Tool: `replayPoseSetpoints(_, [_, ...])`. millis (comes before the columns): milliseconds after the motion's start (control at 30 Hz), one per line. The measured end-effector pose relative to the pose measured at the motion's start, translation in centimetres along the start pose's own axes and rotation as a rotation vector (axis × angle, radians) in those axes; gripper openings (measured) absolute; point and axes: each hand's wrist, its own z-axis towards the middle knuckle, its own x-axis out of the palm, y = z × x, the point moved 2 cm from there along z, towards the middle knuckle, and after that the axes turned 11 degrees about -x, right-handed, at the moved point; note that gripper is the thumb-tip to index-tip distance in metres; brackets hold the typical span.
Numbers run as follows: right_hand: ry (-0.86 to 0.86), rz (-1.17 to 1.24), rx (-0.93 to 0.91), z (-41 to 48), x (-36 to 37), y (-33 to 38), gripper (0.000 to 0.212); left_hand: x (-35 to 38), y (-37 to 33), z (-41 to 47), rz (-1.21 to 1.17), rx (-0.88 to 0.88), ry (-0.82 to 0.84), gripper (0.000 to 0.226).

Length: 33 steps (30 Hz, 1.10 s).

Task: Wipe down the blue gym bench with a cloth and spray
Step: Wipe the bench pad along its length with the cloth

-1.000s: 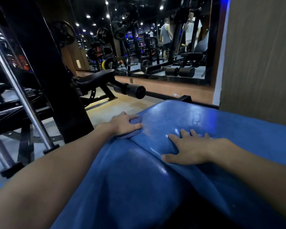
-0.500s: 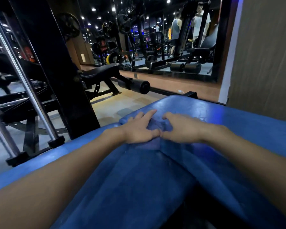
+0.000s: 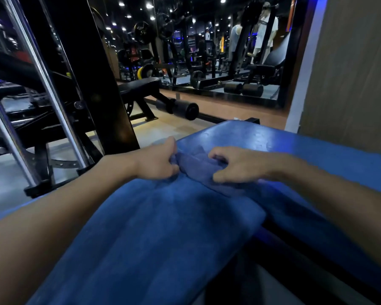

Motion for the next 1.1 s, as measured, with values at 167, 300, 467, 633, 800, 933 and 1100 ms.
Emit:
replayPoseSetpoints(167, [-0.265, 0.108, -0.196, -1.6, 1.3, 0.9, 0.067, 0.6, -0.2, -4.4, 0.133, 0.013, 0.047, 0.04])
replayPoseSetpoints(300, [-0.151, -0.263, -0.132, -0.6, 4.5, 0.7, 0.049, 2.4, 0.0, -8.1, 0.241, -0.024, 0.178, 0.077])
replayPoseSetpoints(467, [-0.142, -0.2, -0.178, -1.4, 4.0, 0.3, 0.05, 3.2, 0.4, -9.4, 0.241, -0.067, 0.21, 0.101])
replayPoseSetpoints(633, [-0.212, -0.24, -0.233, -2.0, 4.4, 0.0, 0.049, 3.9, 1.0, -9.0, 0.231, -0.103, 0.164, 0.098])
replayPoseSetpoints(800, [-0.241, -0.245, -0.351, -4.6, 5.1, -0.3, 0.055, 4.1, 1.4, -10.6, 0.105, -0.062, 0.027, 0.087])
replayPoseSetpoints(933, [-0.239, -0.134, -0.327, -3.1, 4.6, -0.3, 0.039, 4.5, 2.4, -13.2, 0.223, -0.094, -0.014, 0.094])
replayPoseSetpoints(1100, [-0.215, -0.141, -0.211, -2.4, 4.9, 0.7, 0.039, 4.4, 2.6, -14.7, 0.239, -0.166, 0.068, 0.082])
